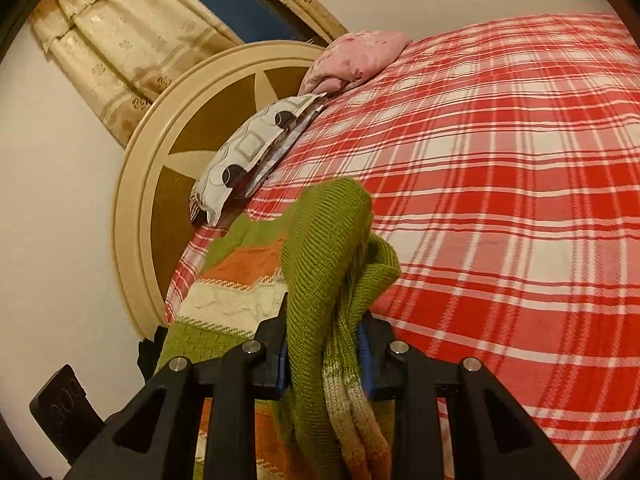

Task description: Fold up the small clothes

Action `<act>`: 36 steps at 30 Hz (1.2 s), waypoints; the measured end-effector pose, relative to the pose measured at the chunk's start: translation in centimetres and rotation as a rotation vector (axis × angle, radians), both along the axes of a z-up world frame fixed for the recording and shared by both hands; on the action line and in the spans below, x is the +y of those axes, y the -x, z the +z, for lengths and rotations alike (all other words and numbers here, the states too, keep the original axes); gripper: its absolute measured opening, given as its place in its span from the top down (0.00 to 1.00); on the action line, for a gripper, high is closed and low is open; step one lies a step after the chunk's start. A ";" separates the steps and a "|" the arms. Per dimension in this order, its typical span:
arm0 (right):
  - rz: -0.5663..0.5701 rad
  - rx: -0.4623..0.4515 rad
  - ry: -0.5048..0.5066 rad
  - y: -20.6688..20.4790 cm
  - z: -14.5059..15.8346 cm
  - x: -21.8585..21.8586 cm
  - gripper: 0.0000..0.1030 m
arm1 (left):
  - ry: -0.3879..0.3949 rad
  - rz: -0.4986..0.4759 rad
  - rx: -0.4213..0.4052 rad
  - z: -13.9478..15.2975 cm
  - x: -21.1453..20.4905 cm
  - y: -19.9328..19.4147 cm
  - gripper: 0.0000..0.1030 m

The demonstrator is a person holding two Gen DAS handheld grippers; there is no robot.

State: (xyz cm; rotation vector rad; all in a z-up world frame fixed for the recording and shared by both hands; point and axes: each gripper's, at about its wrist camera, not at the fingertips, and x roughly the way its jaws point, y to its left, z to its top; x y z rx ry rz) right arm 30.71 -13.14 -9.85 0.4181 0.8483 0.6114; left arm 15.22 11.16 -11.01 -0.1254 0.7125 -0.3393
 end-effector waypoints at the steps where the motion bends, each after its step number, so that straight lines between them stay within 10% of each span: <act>1: 0.005 0.001 0.003 -0.2 -0.1 0.5 0.73 | -0.002 0.004 0.001 -0.1 0.4 0.0 0.75; 36: 0.089 0.090 0.108 -3.9 -4.7 10.8 0.73 | 0.021 0.089 0.109 -5.1 6.6 0.5 0.74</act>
